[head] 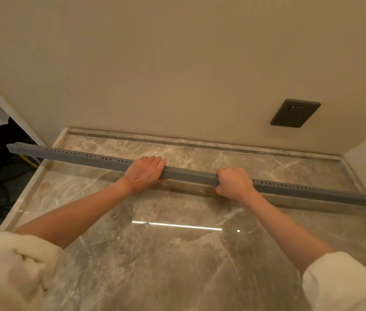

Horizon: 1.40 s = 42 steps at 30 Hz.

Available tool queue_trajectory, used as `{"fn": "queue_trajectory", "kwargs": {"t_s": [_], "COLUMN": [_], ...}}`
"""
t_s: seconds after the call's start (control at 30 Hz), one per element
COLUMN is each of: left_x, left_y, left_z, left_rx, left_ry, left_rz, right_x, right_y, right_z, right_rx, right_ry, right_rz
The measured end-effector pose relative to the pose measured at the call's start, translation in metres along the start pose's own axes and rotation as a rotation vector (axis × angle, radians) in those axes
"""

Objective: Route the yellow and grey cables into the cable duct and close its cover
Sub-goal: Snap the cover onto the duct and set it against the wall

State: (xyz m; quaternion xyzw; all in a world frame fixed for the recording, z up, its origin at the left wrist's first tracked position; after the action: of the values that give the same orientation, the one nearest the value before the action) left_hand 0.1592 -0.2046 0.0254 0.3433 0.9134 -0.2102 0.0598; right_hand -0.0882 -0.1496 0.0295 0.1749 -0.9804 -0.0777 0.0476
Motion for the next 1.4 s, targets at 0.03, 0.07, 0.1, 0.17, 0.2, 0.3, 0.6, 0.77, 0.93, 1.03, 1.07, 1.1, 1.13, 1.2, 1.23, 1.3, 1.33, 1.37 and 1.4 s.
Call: {"fn": "queue_trajectory", "kwargs": {"t_s": [0.03, 0.07, 0.1, 0.17, 0.2, 0.3, 0.6, 0.77, 0.93, 1.03, 1.07, 1.1, 1.13, 1.2, 1.23, 1.3, 1.33, 1.37, 1.4], "left_x": [-0.002, -0.004, -0.006, -0.009, -0.01, -0.014, -0.039, -0.069, -0.085, -0.084, -0.083, -0.082, -0.081, -0.08, -0.08, -0.079, -0.079, -0.078, -0.078], "left_y": [-0.005, -0.01, -0.015, -0.024, -0.028, -0.043, -0.064, -0.048, -0.04, -0.041, -0.042, -0.042, -0.043, -0.044, -0.046, -0.048, -0.049, -0.05, -0.05], "left_z": [0.001, 0.003, 0.005, 0.011, 0.015, 0.023, 0.046, 0.058, 0.064, 0.064, 0.064, 0.064, 0.064, 0.063, 0.062, 0.061, 0.06, 0.058, 0.057], "left_rx": [-0.012, -0.029, -0.042, -0.062, -0.075, -0.097, -0.074, -0.105, -0.101, -0.127, -0.141, -0.155, -0.165, -0.183, -0.19, -0.197, -0.198, -0.198, -0.198], "left_ry": [0.029, 0.049, 0.064, 0.085, 0.082, 0.106, 0.214, 0.217, 0.265, 0.285, 0.295, 0.303, 0.308, 0.313, 0.317, 0.331, 0.338, 0.344, 0.349], "left_rz": [-0.007, -0.01, -0.016, -0.037, -0.046, -0.074, -0.084, -0.244, -0.316, -0.325, -0.336, -0.347, -0.354, -0.363, -0.368, -0.383, -0.394, -0.406, -0.416], "right_x": [0.004, 0.008, 0.011, 0.019, 0.023, 0.034, 0.075, 0.087, 0.09, 0.09, 0.091, 0.093, 0.095, 0.099, 0.1, 0.102, 0.104, 0.105, 0.106], "right_y": [-0.005, -0.01, -0.016, -0.027, -0.032, -0.045, -0.074, -0.084, -0.087, -0.08, -0.077, -0.074, -0.07, -0.063, -0.059, -0.052, -0.05, -0.048, -0.046], "right_z": [-0.002, -0.004, -0.005, -0.007, -0.009, -0.016, -0.019, -0.015, -0.01, -0.008, -0.008, -0.008, -0.008, -0.007, -0.007, -0.006, -0.006, -0.006, -0.006], "right_rx": [0.002, 0.001, -0.005, -0.022, -0.028, -0.034, -0.031, -0.01, 0.045, 0.098, 0.116, 0.127, 0.132, 0.129, 0.131, 0.139, 0.141, 0.139, 0.136], "right_ry": [0.011, 0.021, 0.033, 0.059, 0.067, 0.094, 0.118, 0.114, 0.102, 0.102, 0.094, 0.09, 0.092, 0.119, 0.137, 0.185, 0.212, 0.241, 0.271], "right_rz": [0.006, 0.01, 0.012, 0.014, 0.016, 0.02, 0.102, 0.133, 0.118, 0.071, 0.061, 0.052, 0.04, 0.015, 0.01, 0.013, 0.021, 0.033, 0.049]}}
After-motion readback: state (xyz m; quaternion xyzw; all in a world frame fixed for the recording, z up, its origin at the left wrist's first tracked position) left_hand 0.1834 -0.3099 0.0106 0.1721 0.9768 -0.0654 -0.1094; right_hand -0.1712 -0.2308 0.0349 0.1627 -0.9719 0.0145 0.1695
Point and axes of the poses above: each hand's wrist, its own y-axis away from the middle knuckle, its own z-axis out of the palm, x = y × z, the point moved 3 cm from there along -y, towards the middle knuckle, and after that the axes turned 10 degrees about -z, right-handed, at the moved point
